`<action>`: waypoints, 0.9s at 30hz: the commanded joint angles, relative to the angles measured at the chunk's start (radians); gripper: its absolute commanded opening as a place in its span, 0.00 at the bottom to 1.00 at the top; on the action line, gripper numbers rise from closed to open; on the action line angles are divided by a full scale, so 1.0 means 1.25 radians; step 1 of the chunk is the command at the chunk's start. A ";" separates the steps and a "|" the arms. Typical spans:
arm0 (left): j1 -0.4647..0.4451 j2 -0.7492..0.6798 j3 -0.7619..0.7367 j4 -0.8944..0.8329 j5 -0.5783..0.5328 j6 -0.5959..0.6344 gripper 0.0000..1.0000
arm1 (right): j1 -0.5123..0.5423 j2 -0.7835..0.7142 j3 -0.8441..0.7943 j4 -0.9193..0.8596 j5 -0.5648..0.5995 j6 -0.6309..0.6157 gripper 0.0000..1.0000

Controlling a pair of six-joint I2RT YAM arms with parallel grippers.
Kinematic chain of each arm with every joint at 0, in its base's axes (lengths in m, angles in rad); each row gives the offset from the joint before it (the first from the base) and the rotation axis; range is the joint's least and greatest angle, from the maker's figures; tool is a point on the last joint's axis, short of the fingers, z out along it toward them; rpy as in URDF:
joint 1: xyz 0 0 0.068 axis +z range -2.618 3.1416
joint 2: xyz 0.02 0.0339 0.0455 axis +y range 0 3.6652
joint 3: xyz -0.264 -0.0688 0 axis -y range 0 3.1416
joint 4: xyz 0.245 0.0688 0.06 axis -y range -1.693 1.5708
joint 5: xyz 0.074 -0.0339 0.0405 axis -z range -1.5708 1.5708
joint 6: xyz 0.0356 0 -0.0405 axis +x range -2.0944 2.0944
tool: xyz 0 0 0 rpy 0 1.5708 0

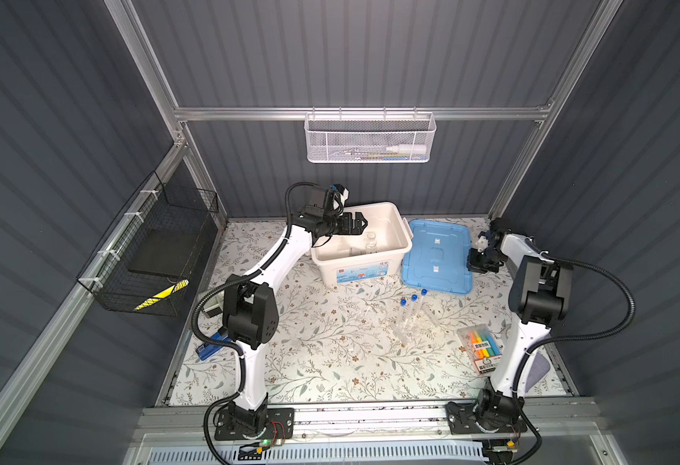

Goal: Organize the chemistry lab equipment
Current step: 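Grasp and lift the blue lid edge with the right gripper while the left rises, then raise the blue lid upright beside the box with the right gripper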

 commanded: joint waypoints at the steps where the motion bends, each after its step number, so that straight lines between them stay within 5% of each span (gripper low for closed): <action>1: 0.002 0.002 0.032 0.018 0.024 0.001 1.00 | -0.023 -0.073 -0.035 0.037 -0.034 0.018 0.00; 27: -0.035 0.149 0.171 0.192 0.315 -0.183 0.99 | -0.104 -0.451 -0.110 -0.059 -0.154 0.109 0.00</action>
